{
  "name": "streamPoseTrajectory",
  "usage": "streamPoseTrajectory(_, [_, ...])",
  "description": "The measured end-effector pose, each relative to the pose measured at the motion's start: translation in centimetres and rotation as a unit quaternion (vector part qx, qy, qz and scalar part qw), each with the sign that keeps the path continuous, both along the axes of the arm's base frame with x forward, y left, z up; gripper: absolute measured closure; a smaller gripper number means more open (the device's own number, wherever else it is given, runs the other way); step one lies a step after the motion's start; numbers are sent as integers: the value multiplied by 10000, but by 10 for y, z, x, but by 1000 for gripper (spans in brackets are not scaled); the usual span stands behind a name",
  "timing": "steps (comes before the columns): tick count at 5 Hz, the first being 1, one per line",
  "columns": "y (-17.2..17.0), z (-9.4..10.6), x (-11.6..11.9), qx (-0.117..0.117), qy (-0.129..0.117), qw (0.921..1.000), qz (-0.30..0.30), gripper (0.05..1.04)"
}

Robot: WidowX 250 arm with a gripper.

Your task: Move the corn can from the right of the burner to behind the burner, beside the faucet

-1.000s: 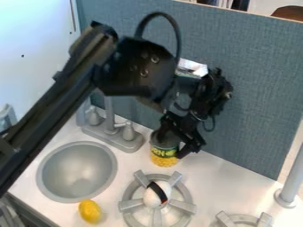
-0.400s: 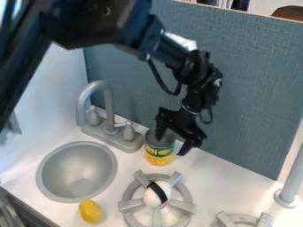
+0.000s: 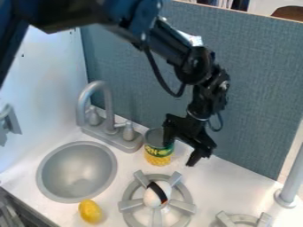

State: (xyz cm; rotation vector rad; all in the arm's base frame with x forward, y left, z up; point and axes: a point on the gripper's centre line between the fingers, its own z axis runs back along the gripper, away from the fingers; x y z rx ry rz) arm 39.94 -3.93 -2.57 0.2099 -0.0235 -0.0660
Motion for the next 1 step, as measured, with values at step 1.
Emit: streamPoseTrajectory(1, [-4, 7, -12, -237, 49, 9996, -141, 83])
